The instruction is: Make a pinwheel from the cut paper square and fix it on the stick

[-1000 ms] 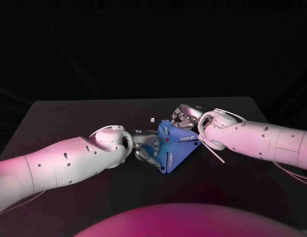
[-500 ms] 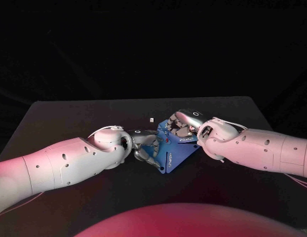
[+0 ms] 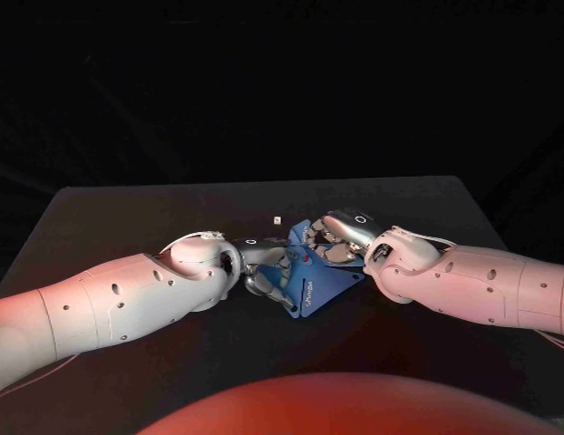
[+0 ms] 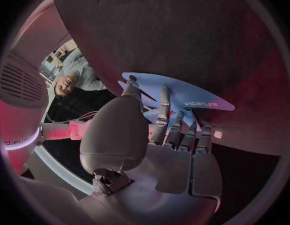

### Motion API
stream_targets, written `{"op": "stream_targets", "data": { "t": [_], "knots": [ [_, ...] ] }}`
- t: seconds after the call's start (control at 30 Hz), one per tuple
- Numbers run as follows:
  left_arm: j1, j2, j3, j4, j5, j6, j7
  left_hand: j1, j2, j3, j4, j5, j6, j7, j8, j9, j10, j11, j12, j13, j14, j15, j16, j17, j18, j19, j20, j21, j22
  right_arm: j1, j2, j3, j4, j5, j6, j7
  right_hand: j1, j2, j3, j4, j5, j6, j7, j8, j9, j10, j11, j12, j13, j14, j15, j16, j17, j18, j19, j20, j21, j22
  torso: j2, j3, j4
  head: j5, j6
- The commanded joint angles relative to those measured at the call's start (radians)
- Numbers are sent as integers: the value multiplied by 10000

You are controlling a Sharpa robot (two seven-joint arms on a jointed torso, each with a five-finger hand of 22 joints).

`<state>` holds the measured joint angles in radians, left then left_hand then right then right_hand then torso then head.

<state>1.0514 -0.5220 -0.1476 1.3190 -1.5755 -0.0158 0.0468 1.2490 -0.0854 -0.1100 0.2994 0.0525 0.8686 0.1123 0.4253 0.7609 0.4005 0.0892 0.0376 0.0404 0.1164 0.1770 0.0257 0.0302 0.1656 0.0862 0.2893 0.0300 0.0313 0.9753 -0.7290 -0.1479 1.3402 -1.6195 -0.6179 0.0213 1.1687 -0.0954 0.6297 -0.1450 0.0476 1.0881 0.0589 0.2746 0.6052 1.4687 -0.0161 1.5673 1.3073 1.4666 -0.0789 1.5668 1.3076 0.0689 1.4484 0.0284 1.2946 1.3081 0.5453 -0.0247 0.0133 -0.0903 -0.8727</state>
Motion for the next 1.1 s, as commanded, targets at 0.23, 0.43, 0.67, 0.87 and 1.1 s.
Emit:
{"op": "stream_targets", "data": {
  "t": [0.23, 0.43, 0.67, 0.87, 1.1],
  "knots": [
    [4, 17, 3, -23, 39, 100, 1, 58, 41, 49, -5, -42, 12, 69, -52, 16, -38, 12, 11, -3, 2, 15, -38, -6, 23, -41, 4, 40, 12, -110, -135, -7, -30, -507, -474, 278, -36, -129, 39, -98, 46, 100, -29, -98, 275, 1021, 4, 35, 2635, 1042, -62, 40, 2632, 15, -66, -27, -103, 505, -1, 2, -1, -61, 1],
    [4, 17, 3, -33, 41, 133, 0, 58, 41, 49, -5, -42, 12, 69, -52, 16, -38, 12, 11, -3, 2, 15, -38, -6, 23, -41, 4, 40, 12, -148, -228, -8, 4, -535, -564, 350, -41, -147, 53, -127, 59, 73, -3, -143, 243, 1021, 24, 35, 2635, 1042, -63, 40, 2632, 24, -87, -31, -147, 480, -2, -17, 1, -92, 1],
    [4, 16, 3, -51, 53, 161, 0, 58, 59, 55, -5, -43, 13, 71, -51, 20, -49, 13, 11, -3, -2, 15, -39, -7, 23, -44, 4, 39, 12, -211, -288, -13, 30, -553, -412, 402, -176, -261, 34, -149, 67, -61, 95, -370, 59, 1021, 109, 35, 2635, 1042, -20, 40, 2632, 57, -169, -9, -325, 375, 4, -20, 21, -145, 1],
    [4, 14, 2, -63, 63, 179, -1, 58, 59, 55, -5, -43, 13, 71, -51, 20, -49, 13, 11, -3, -2, 15, -39, -7, 23, -44, 4, 39, 12, -281, -312, -20, 41, -585, -268, 423, -218, -319, 37, -163, 69, -103, 133, -472, -35, 1021, 145, 35, 2635, 1042, -1, 40, 2632, 75, -208, 8, -411, 325, 0, -26, 18, -140, 1],
    [3, 10, 2, -66, 66, 196, -1, 54, 80, 58, -6, -43, 14, 74, -51, 26, -70, 16, 9, -5, -19, 16, -43, -11, 24, -45, 5, 40, 12, -340, -334, -24, 65, -645, -208, 390, -232, -349, 40, -175, 67, -111, 154, -517, -82, 1021, 165, 35, 2635, 1042, 6, 40, 2632, 89, -239, 16, -479, 283, -1, -29, 19, -135, 1]
  ]
}}
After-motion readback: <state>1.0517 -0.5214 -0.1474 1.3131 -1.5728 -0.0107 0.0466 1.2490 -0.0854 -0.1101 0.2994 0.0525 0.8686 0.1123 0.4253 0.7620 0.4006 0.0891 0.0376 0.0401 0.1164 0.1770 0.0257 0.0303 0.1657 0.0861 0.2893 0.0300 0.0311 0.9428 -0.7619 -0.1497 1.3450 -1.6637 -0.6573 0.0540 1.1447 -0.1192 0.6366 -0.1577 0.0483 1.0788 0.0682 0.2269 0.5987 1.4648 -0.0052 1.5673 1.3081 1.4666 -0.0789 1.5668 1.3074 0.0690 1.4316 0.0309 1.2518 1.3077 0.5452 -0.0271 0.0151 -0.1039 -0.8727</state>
